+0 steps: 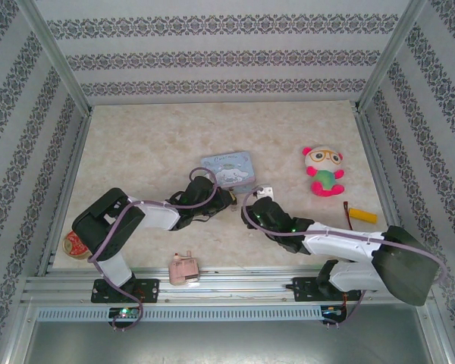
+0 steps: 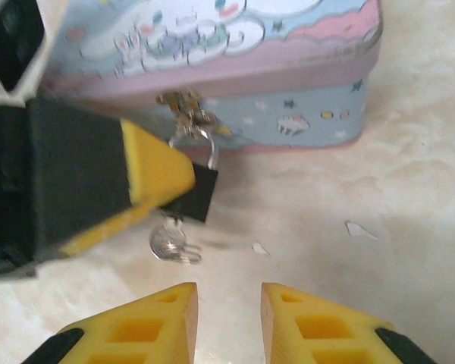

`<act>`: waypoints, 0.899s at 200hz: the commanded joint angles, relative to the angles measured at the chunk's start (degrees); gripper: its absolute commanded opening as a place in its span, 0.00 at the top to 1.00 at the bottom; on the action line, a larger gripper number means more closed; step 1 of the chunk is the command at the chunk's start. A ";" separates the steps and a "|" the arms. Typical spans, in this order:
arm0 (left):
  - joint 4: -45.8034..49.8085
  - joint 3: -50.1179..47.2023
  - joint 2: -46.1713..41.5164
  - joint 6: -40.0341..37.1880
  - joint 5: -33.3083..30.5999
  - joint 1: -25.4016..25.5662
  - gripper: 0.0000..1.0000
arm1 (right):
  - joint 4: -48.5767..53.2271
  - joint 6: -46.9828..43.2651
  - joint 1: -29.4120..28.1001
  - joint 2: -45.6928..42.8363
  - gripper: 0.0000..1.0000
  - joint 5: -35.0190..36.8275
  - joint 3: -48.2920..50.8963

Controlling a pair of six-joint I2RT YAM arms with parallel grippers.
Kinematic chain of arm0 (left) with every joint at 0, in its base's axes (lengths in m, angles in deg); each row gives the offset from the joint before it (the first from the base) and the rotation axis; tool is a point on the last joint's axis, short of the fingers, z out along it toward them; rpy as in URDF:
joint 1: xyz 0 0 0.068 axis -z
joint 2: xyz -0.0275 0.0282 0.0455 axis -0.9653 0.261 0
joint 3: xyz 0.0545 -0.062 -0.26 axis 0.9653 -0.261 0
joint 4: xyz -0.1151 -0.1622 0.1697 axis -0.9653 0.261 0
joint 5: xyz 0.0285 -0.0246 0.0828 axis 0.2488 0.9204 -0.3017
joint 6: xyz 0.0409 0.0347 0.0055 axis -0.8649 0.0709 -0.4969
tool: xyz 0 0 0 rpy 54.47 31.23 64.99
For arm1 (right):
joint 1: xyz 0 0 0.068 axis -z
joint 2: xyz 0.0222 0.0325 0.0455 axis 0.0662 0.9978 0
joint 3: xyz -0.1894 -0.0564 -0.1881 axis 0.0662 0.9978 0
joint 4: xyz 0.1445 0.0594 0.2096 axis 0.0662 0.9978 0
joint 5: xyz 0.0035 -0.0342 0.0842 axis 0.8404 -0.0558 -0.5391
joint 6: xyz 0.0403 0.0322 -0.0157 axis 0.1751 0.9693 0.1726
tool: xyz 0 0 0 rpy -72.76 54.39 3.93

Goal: Unlock a padlock with a key

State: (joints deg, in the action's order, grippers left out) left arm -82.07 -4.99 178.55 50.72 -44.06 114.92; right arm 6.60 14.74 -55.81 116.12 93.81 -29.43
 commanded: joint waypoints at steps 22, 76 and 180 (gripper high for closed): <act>5.14 1.34 -0.85 0.88 2.29 -1.12 1.00 | 6.26 -6.83 -2.38 5.46 0.71 2.83 -7.41; 5.69 1.76 -0.68 1.31 2.92 -1.46 1.00 | 9.89 -10.73 -3.87 13.32 0.71 1.68 -14.89; 4.87 1.61 -0.51 2.71 4.20 -2.44 1.00 | 15.08 -13.68 -5.71 16.44 0.73 2.16 -19.06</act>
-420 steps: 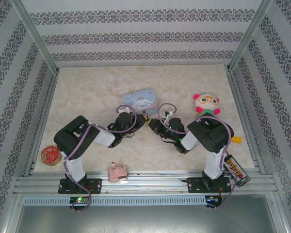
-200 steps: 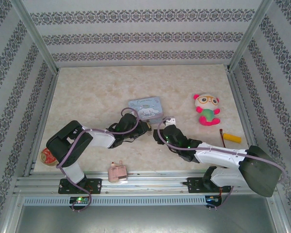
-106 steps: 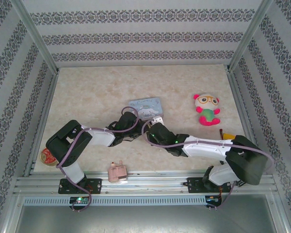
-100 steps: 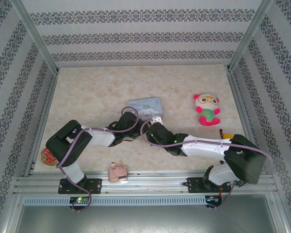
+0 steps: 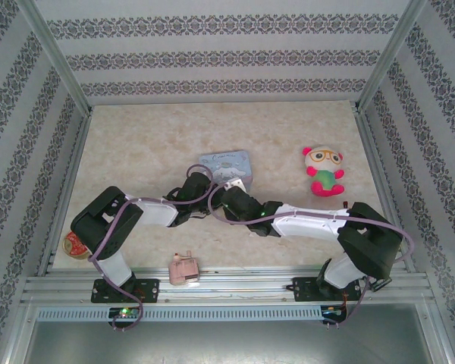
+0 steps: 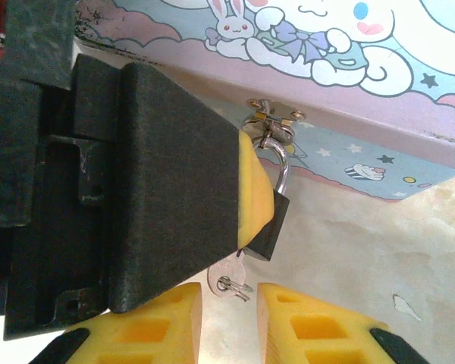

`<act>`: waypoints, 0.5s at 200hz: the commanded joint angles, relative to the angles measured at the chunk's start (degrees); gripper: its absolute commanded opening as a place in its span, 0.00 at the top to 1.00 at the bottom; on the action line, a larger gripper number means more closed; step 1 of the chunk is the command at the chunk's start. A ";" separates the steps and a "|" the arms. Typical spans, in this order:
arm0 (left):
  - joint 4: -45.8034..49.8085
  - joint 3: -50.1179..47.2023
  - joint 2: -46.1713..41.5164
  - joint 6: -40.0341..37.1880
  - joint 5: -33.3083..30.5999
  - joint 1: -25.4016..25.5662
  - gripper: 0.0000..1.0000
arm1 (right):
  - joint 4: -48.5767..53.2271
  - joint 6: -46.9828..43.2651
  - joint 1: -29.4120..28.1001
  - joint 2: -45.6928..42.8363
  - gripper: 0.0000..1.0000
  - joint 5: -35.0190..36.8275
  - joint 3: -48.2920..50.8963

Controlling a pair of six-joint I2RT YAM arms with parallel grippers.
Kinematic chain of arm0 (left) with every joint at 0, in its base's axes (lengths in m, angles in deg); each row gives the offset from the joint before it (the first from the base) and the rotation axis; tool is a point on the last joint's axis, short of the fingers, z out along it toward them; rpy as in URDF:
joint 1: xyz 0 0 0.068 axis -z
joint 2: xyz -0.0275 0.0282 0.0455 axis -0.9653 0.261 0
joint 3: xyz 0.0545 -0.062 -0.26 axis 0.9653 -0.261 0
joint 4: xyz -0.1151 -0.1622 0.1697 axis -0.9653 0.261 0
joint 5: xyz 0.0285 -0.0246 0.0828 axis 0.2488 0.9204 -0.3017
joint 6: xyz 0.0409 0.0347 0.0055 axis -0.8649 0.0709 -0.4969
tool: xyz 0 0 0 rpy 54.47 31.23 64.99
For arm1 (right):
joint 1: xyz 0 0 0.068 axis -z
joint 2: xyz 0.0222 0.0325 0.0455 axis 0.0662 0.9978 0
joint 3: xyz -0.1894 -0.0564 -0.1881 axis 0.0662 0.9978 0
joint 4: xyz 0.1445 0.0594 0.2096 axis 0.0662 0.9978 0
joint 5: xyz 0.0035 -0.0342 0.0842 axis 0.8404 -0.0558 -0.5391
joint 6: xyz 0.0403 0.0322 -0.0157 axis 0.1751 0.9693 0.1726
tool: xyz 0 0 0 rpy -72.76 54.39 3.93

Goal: Unlock a padlock with a key

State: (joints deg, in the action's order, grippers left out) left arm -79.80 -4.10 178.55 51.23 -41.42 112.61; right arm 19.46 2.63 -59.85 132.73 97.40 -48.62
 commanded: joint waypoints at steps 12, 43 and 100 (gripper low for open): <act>2.68 0.81 -0.65 2.20 1.77 -0.21 1.00 | 2.81 -1.35 -1.93 -1.52 0.73 -1.33 0.85; 3.98 1.21 -0.94 2.38 2.67 -0.80 1.00 | 6.18 -1.34 -2.69 -4.90 0.73 -0.27 1.44; 4.50 1.56 -0.24 3.88 5.69 -1.92 1.00 | 10.79 -1.88 -4.48 -3.22 0.73 4.53 -1.14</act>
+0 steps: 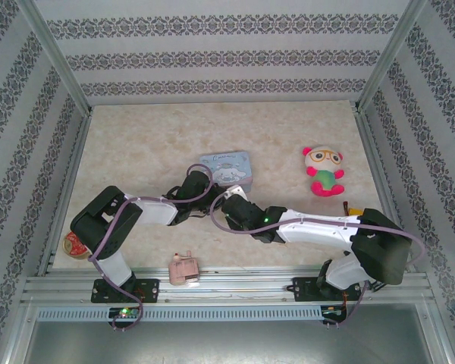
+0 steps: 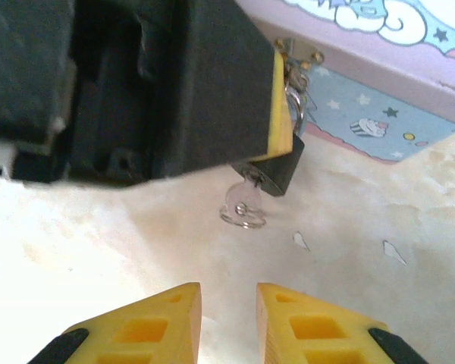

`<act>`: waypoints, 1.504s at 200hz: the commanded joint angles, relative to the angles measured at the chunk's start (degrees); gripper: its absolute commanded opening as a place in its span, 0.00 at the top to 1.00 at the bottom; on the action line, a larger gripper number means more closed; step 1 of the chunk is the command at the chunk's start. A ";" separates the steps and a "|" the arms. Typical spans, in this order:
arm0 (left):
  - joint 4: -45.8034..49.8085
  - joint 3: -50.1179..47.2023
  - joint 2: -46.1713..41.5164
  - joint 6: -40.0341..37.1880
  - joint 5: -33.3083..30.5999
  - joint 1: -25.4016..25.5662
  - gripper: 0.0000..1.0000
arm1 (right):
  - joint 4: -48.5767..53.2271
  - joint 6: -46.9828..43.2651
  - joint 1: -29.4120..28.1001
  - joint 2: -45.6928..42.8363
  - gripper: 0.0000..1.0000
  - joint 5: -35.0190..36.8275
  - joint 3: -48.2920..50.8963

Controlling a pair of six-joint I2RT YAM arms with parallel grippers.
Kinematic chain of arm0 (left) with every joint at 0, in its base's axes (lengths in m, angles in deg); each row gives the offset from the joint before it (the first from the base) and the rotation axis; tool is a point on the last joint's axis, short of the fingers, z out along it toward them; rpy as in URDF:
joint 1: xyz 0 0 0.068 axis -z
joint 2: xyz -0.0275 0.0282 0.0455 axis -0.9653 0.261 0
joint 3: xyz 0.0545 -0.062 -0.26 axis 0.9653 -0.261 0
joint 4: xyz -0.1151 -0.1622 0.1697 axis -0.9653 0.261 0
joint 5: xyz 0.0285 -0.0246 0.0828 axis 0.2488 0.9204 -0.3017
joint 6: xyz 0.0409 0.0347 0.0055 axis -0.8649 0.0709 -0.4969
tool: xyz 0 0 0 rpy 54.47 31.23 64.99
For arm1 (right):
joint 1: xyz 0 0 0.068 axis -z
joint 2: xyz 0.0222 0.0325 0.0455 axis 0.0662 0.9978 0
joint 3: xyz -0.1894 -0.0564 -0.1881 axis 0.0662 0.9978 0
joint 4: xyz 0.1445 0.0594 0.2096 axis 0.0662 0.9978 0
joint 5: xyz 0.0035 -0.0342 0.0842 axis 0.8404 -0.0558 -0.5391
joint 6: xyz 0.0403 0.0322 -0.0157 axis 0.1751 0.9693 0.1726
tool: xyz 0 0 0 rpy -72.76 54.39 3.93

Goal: Unlock a padlock with a key

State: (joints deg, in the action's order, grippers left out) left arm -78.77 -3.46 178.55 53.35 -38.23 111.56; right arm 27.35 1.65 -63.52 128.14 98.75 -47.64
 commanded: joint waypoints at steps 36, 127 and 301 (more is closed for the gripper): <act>3.36 1.01 -0.06 1.96 3.04 -1.18 1.00 | 2.82 -2.22 -1.18 5.32 0.72 3.81 -4.68; 3.27 0.38 -0.40 1.68 3.96 -1.53 1.00 | 1.55 -3.88 -1.01 14.24 0.73 9.48 -9.64; 1.52 0.12 0.21 1.84 5.03 -1.53 1.00 | -10.56 0.78 3.21 14.95 0.98 3.76 -4.06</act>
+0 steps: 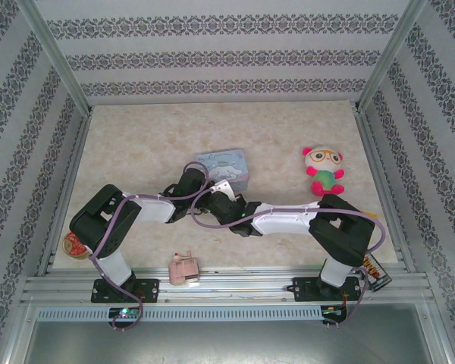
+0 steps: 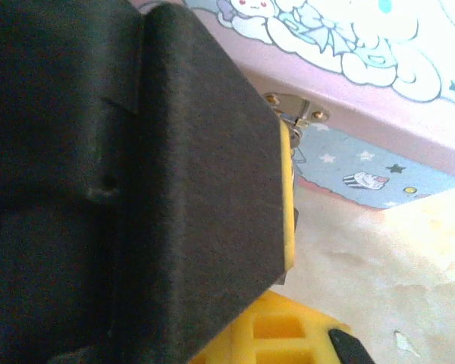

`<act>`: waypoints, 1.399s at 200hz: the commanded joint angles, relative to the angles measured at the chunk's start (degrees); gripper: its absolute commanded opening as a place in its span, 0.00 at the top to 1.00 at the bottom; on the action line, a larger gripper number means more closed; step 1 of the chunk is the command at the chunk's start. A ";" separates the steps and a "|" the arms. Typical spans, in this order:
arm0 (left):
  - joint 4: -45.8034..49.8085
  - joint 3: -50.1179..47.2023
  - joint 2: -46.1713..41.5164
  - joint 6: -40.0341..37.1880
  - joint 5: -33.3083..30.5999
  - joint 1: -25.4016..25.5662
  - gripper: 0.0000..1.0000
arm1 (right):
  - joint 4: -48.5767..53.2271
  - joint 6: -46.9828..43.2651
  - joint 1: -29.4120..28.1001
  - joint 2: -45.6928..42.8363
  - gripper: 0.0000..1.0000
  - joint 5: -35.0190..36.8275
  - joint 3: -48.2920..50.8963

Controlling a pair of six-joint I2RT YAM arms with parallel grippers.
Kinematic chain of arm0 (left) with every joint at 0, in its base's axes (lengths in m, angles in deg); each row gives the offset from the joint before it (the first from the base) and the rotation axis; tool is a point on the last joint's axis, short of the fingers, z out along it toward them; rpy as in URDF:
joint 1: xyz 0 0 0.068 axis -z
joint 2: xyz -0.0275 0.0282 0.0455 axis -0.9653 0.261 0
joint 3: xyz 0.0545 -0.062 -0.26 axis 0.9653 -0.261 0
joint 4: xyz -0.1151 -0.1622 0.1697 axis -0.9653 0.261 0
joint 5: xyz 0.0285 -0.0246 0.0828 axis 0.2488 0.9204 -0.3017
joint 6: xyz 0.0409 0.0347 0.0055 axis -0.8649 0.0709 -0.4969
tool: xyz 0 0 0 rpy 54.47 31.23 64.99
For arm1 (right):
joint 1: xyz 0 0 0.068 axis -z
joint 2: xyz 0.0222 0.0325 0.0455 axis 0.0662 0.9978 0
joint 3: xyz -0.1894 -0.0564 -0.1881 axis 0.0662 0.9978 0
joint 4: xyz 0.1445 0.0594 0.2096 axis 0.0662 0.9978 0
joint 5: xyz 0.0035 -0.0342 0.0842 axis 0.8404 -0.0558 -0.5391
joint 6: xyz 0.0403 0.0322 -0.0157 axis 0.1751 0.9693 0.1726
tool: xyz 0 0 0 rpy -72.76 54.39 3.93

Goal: Unlock a padlock with a key

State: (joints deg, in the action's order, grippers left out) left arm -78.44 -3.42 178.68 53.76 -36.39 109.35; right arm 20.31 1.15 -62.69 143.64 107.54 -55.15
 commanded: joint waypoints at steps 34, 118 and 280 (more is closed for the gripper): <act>0.62 -0.04 0.15 1.77 3.38 0.68 1.00 | -11.01 3.06 6.15 -3.03 1.00 -13.51 7.40; -1.02 -1.33 -0.45 2.83 3.10 0.69 0.90 | -27.77 10.99 15.64 -5.03 1.00 -31.90 14.81; 1.32 -3.80 -8.36 -0.98 -2.62 -0.20 0.12 | -29.21 16.04 17.23 -3.99 0.97 -31.55 16.65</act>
State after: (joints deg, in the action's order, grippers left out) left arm -78.79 -6.26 173.11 54.24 -36.96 109.35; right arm -6.90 15.66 -46.15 138.77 74.65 -39.18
